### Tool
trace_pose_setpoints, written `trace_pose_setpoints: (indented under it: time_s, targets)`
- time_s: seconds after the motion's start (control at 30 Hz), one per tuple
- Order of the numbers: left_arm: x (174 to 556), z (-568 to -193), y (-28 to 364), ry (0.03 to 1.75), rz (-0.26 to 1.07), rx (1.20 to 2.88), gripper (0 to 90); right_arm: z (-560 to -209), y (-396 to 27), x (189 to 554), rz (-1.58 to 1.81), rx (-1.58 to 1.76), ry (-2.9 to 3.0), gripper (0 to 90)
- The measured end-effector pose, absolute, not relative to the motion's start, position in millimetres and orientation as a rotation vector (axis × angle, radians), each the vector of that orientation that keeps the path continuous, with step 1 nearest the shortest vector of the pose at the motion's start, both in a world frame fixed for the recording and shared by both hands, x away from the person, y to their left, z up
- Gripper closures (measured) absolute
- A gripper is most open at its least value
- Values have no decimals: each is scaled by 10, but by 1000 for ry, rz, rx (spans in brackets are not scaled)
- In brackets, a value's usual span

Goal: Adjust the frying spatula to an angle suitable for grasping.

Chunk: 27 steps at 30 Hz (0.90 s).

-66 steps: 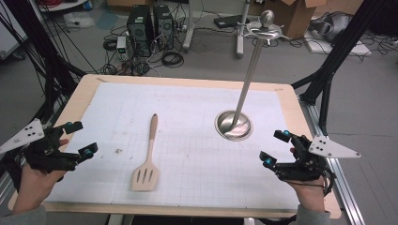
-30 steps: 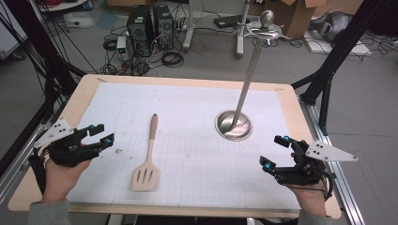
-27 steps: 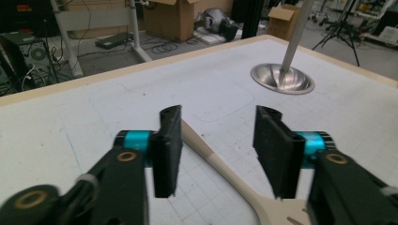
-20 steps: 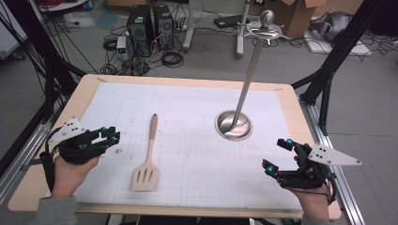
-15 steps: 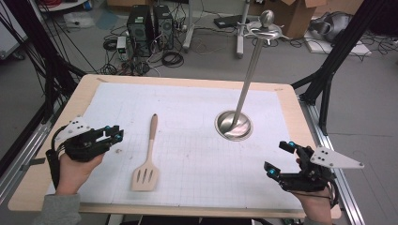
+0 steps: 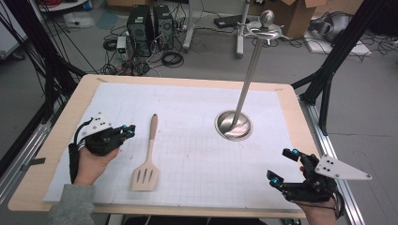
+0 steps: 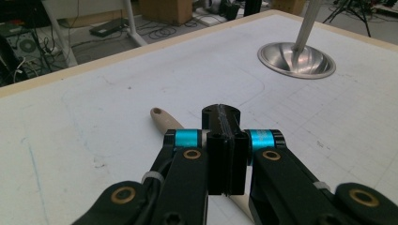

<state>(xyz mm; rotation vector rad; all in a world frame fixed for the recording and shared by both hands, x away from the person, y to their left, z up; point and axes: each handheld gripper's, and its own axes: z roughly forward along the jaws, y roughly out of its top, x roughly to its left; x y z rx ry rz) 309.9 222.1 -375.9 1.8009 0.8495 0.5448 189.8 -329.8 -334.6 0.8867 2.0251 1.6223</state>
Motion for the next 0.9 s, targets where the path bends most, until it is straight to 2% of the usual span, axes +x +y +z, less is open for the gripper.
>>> trace_pose_setpoints:
  time_s: [0.43,0.9]
  targets:
    - [3252,-3969,2017,864,437,1827,892,-3270,-3324,1779,1637,845,1962,107]
    - [3323,-4178,1793,864,407,1940,891,-3257,-3338,1730,1647,837,1958,106]
